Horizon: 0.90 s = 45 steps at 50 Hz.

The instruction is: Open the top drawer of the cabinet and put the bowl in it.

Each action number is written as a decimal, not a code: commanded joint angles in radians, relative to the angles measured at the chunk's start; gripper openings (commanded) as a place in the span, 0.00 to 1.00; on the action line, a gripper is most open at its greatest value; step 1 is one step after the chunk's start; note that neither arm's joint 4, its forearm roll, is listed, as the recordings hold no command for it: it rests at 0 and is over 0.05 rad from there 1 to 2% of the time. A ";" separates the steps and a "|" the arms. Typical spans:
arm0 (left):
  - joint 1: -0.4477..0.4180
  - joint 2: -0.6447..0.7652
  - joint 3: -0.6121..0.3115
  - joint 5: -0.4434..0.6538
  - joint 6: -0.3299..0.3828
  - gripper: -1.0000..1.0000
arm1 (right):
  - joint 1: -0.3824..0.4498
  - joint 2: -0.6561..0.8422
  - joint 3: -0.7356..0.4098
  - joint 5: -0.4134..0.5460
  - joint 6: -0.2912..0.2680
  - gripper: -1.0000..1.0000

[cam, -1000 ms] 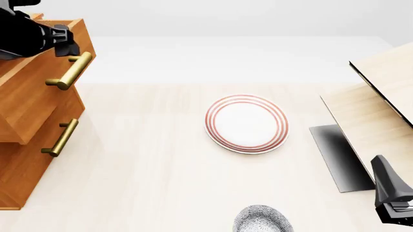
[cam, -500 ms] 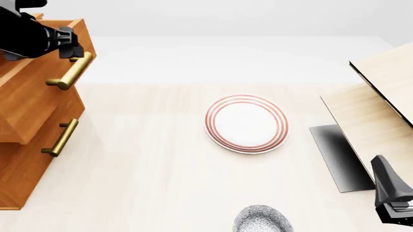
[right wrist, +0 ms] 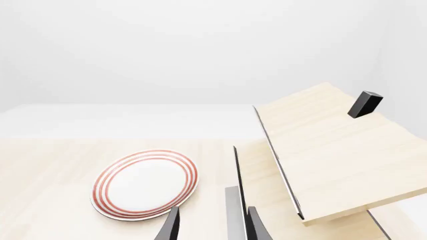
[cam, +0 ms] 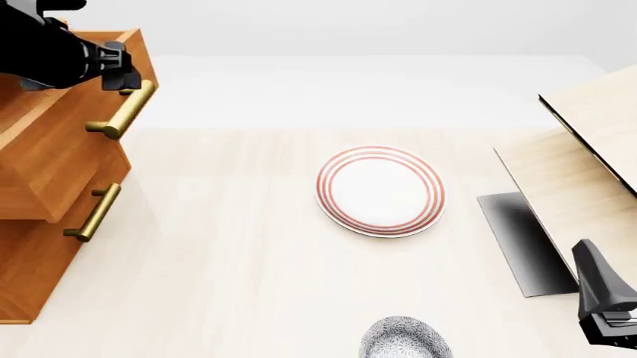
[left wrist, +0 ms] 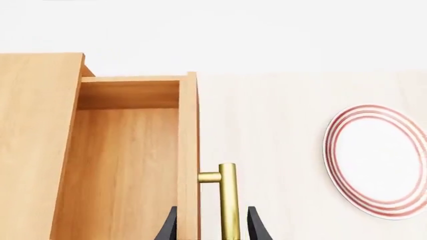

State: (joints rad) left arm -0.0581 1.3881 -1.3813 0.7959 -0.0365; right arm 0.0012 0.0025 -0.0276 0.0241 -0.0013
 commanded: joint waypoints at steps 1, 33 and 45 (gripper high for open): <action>-0.057 -0.003 -0.010 0.002 -0.014 1.00 | 0.000 0.001 0.007 -0.008 0.000 1.00; -0.175 0.008 0.002 -0.006 -0.035 1.00 | 0.000 0.001 0.007 -0.008 0.000 1.00; -0.227 0.024 -0.008 -0.014 -0.057 1.00 | 0.000 0.001 0.007 -0.008 0.000 1.00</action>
State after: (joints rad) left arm -0.2359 1.3948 -1.3867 0.7886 -0.0811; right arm 0.0013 0.0025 -0.0276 0.0241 -0.0014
